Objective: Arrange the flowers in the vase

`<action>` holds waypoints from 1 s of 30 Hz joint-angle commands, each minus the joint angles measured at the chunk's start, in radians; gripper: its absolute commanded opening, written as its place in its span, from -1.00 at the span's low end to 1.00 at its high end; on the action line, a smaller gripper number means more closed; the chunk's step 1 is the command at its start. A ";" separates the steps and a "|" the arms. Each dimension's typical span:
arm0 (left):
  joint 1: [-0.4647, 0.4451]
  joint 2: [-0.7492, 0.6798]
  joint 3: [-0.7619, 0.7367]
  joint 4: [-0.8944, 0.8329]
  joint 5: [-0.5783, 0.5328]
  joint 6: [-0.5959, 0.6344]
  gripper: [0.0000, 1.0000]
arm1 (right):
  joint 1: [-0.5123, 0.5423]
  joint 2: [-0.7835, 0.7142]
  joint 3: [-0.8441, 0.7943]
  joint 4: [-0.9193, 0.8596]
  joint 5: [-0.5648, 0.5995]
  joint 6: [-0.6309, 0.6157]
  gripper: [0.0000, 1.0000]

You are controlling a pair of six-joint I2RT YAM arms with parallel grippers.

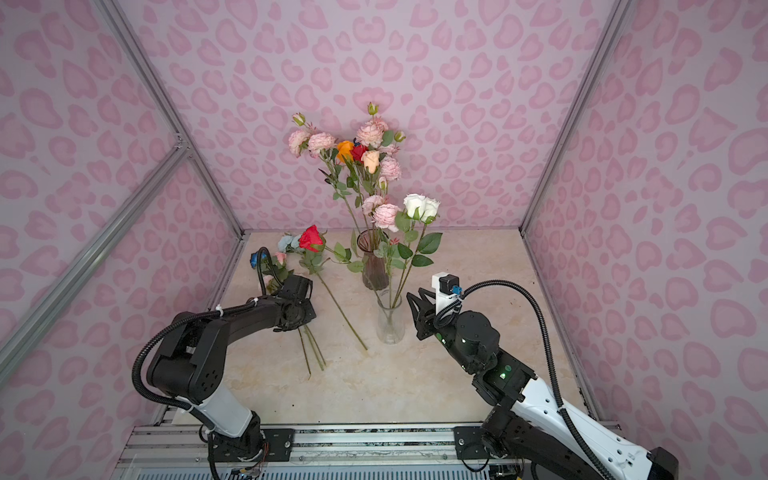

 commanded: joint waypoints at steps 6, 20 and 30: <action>-0.002 -0.107 0.001 -0.008 -0.041 0.031 -0.94 | 0.001 -0.015 0.010 -0.003 -0.001 -0.004 -0.30; -0.030 -0.468 -0.026 -0.022 0.061 0.053 -0.92 | 0.000 -0.010 0.032 0.006 -0.034 0.023 -0.32; 0.013 -0.304 -0.025 -0.093 -0.011 0.028 -0.85 | 0.001 -0.015 0.036 -0.001 -0.038 0.036 -0.33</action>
